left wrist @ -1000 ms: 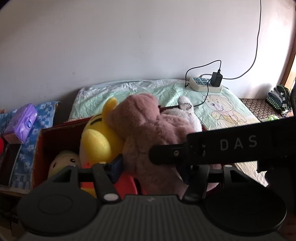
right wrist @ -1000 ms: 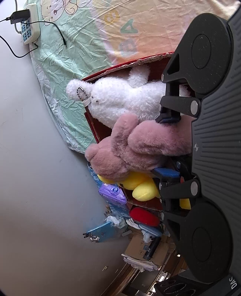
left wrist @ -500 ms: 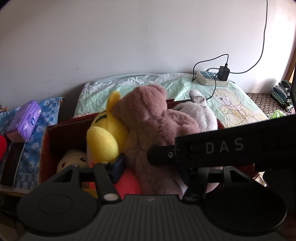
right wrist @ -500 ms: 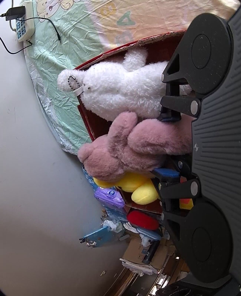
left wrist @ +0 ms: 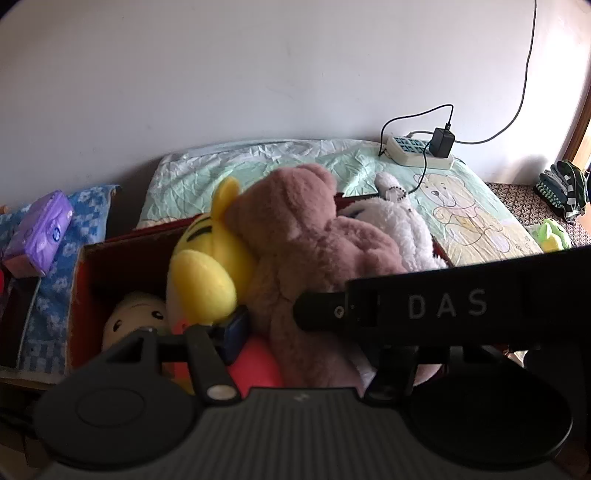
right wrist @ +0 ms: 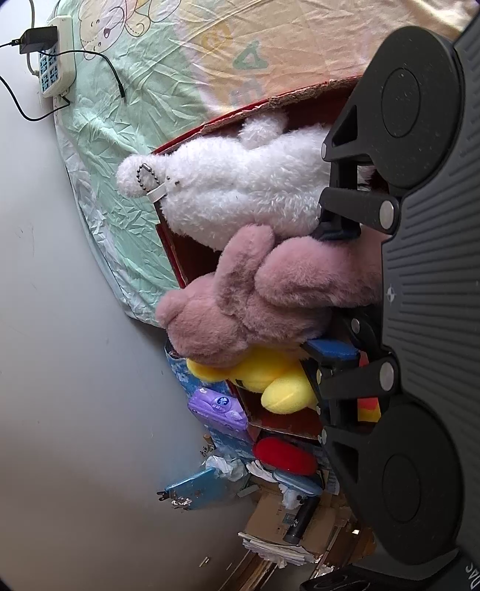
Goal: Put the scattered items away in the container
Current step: 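Lower the pink teddy bear into the box beside the white bear plush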
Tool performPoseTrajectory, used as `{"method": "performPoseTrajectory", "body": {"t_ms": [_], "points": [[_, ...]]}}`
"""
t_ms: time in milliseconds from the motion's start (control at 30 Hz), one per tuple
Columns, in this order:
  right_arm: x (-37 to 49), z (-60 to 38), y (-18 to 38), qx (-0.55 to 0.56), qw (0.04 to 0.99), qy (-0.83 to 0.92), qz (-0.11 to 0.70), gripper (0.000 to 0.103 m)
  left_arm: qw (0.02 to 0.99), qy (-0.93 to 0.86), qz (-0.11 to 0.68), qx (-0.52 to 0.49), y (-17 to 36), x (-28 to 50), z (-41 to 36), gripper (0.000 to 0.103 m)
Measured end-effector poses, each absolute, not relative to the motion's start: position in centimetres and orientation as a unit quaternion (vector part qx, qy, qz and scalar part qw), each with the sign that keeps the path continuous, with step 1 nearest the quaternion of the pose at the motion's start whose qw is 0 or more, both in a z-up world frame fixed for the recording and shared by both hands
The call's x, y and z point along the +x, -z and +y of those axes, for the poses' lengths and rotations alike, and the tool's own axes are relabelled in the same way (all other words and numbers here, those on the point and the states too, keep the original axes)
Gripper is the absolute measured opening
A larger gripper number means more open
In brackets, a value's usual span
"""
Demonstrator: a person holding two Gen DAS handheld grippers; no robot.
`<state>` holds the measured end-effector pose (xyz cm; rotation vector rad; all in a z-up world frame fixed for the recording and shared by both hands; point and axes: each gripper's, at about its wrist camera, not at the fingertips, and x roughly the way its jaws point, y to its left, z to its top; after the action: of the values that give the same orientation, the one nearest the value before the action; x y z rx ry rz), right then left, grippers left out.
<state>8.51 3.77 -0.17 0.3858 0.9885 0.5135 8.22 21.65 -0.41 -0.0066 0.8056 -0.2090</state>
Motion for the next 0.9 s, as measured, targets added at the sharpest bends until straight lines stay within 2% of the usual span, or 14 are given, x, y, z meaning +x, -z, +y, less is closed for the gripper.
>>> {"method": "performPoseTrajectory", "body": {"t_ms": [500, 700, 767, 800, 900], "points": [[7.3, 2.0, -1.0, 0.183, 0.838, -0.226, 0.462, 0.053, 0.910, 0.091, 0.405, -0.009, 0.1, 8.2, 21.0, 0.074], [6.3, 1.3, -2.0, 0.164, 0.856, -0.211, 0.443, 0.048, 0.909, 0.083, 0.408, -0.008, 0.0, 8.1, 20.8, 0.074], [6.2, 1.0, -2.2, 0.162, 0.860, -0.203, 0.438, 0.045, 0.909, 0.081, 0.408, -0.006, -0.1, 8.1, 20.7, 0.074], [6.2, 0.9, -2.1, 0.161, 0.860, -0.201, 0.440, 0.039, 0.909, 0.080, 0.409, -0.006, -0.2, 8.1, 20.7, 0.074], [6.4, 1.0, -1.8, 0.165, 0.856, -0.199, 0.448, 0.037, 0.909, 0.073, 0.410, -0.002, -0.4, 8.0, 20.4, 0.073]]}}
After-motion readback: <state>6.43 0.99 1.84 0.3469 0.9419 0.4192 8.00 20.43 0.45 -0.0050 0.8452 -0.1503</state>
